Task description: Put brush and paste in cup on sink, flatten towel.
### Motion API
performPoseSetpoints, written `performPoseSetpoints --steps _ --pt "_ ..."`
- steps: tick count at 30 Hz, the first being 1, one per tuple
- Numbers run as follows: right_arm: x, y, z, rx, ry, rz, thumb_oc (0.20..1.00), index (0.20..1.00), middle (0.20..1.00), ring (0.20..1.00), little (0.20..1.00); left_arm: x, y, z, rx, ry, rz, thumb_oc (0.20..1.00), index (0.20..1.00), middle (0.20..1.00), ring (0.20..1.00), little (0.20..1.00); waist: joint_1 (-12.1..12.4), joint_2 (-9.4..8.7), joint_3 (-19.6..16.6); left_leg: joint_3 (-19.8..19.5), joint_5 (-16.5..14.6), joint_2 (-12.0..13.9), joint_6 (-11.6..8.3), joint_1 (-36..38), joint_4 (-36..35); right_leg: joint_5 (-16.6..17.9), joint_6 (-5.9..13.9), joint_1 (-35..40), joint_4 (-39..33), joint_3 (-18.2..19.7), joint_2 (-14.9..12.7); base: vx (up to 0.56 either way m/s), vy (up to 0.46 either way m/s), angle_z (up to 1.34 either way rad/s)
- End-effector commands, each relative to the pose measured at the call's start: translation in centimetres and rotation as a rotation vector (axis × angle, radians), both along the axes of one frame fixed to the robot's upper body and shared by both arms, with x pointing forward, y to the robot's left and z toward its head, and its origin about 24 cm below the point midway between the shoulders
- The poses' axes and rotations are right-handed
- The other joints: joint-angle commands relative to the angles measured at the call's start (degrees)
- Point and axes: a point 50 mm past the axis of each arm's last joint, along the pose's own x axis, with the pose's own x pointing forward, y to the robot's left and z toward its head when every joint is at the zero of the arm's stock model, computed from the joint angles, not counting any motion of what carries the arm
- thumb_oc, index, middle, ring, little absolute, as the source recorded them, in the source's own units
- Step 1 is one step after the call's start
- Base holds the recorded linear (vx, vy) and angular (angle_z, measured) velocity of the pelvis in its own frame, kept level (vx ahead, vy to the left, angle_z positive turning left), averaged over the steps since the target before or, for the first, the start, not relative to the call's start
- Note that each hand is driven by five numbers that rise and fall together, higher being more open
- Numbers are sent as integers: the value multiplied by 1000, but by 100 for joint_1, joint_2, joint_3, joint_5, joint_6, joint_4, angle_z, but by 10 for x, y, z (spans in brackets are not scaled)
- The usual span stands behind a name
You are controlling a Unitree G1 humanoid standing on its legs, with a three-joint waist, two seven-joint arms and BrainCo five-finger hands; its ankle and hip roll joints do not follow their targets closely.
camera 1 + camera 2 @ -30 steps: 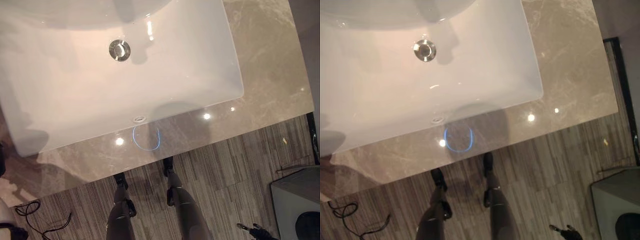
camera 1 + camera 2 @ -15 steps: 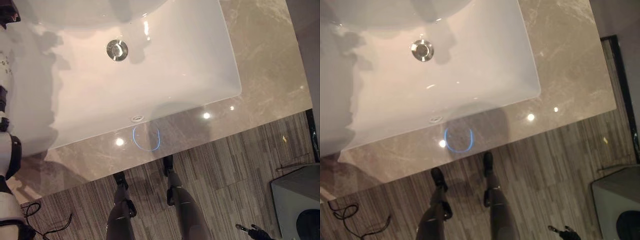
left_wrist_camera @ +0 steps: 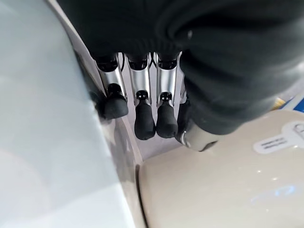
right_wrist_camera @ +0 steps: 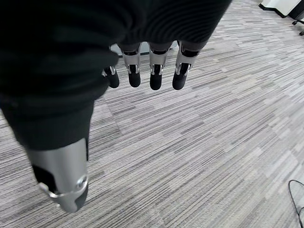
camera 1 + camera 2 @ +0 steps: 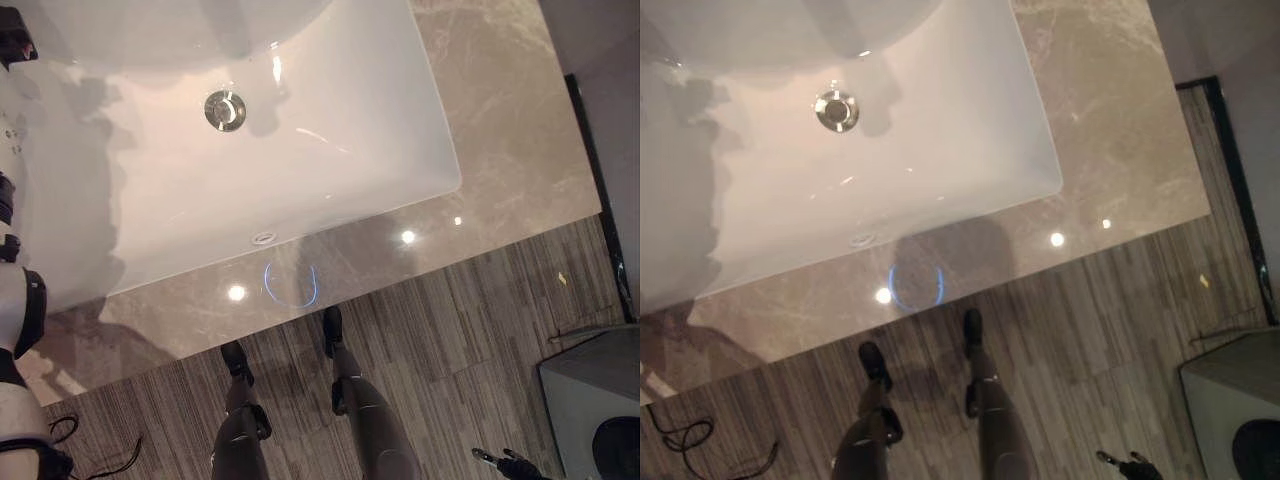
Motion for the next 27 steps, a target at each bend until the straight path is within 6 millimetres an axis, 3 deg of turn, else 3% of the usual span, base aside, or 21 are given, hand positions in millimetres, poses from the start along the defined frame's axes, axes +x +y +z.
performPoseSetpoints --steps 1,7,13,14,16,17,18,19,20,24,25,27 --pt "-24 -18 4 -48 80 -22 1000 1000 1000 1000 1000 -4 14 -3 1 21 88 200 200 200 200 200 -43 -37 -79 -558 127 269 -202 -75 9 -67 666 390 -12 -67 -535 -3 -47 4" --pt "-27 -7 -1 -17 79 -15 1000 1000 1000 1000 1000 -7 13 -15 88 37 110 200 200 200 200 200 85 -102 -162 -605 78 288 -232 330 9 -195 642 904 -12 -185 -515 21 -41 8" --pt "-37 1 -6 -6 115 7 1000 1000 1000 1000 1000 -18 10 -57 144 26 62 200 200 200 200 200 304 -62 -204 -621 -26 275 -220 982 9 -415 569 1589 -12 -307 -560 48 -12 12" --pt "-40 2 -7 -9 141 43 1000 1000 1000 1000 1000 -30 13 -77 129 6 36 200 200 200 200 200 397 -36 -210 -603 -77 272 -211 1274 9 -541 524 1876 43 -327 -548 38 0 12" --pt "-43 2 -7 -11 150 46 1000 1000 1000 1000 1000 -37 15 -90 114 3 21 200 200 200 200 200 445 -26 -246 -599 -103 284 -203 1391 9 -611 498 1970 94 -331 -545 27 -2 1" --pt "-44 2 -7 -14 153 46 1000 1000 1000 1000 1000 -49 19 -103 95 -15 17 200 200 200 200 200 492 0 -260 -579 -132 296 -199 1536 9 -693 480 2086 155 -337 -532 0 0 0" --pt "-44 5 -9 -11 144 29 1000 1000 1000 1000 1000 -73 23 -120 87 -66 42 200 200 200 200 200 597 15 -347 -565 -207 284 -186 1740 20 -802 461 2274 197 -338 -521 -4 -14 5" --pt "-44 4 -8 -15 145 34 1000 1000 1000 1000 1000 -75 24 -121 85 -65 47 200 200 200 200 200 572 25 -354 -561 -180 279 -181 1736 9 -783 458 2264 193 -332 -524 36 -31 4" --pt "-44 5 -9 -12 140 34 1000 1000 1000 1000 1000 -101 36 -138 112 -88 178 200 200 200 200 200 622 30 -497 -533 -247 288 -182 1901 29 -866 439 2398 225 -318 -511 33 -37 -1" --pt "-47 15 -14 -10 182 87 1000 1000 1000 1000 1000 -141 50 -193 73 -9 362 200 200 200 200 200 781 46 -748 -491 -299 338 -184 2199 50 -1038 374 2724 277 -370 -492 35 -53 6" --pt "-50 15 -14 -14 189 77 1000 1000 1000 1000 1000 -156 57 -218 21 46 436 200 200 200 200 200 813 70 -837 -475 -307 361 -185 2328 52 -1135 346 2867 313 -383 -467 43 -53 5" --pt "-51 14 -13 -17 191 80 1000 1000 1000 1000 1000 -157 57 -219 19 49 439 200 200 200 200 200 797 86 -829 -476 -312 367 -190 2358 47 -1149 344 2893 320 -386 -463 26 -41 4"
